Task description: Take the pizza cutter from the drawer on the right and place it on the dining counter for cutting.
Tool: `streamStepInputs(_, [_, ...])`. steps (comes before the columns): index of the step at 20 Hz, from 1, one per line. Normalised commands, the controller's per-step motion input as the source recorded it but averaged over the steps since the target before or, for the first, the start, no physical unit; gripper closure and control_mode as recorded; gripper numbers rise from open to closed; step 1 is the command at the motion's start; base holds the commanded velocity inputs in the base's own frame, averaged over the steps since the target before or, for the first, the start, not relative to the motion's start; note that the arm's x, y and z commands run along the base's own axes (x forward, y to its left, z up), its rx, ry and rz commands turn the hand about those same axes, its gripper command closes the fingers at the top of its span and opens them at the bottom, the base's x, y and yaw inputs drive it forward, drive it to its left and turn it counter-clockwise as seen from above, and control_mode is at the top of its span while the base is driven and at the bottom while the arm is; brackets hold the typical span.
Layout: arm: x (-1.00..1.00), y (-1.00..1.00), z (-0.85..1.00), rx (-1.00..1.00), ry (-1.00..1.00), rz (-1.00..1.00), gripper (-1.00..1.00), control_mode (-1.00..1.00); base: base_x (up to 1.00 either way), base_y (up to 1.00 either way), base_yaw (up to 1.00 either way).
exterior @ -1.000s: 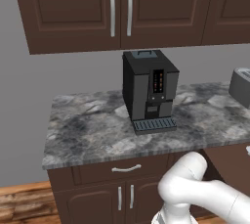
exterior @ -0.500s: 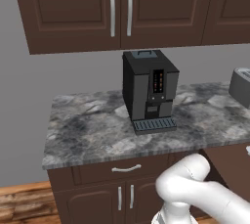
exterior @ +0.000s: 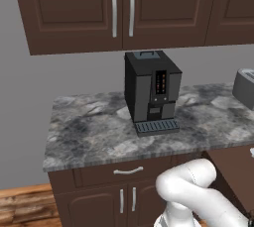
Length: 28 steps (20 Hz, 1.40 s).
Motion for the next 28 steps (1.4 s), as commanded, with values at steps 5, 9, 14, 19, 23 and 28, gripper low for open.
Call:
streamStepInputs(5, [0.98,0.59,0.0,-0.03,0.09,0.03,-1.0,-1.0,0.0,0.0,0.0])
streamStepInputs(9, [0.83,0.96,0.0,-0.14,0.09,-0.03,-1.0,-1.0,0.0,0.0,0.0])
streamStepInputs(14, [0.75,1.0,0.0,-0.19,0.06,-0.08,-1.0,-1.0,0.0,0.0,0.0])
streamStepInputs(19, [0.76,0.9,-0.01,-0.18,0.07,-0.15,-1.0,-1.0,0.0,0.0,0.0])
streamStepInputs(23, [0.64,0.12,0.0,-0.07,0.14,-0.18,-1.0,-1.0,0.0,0.0,0.0])
streamStepInputs(28, [0.6,-0.03,0.02,0.0,0.24,-0.24,-1.0,-1.0,0.0,0.0,0.0])
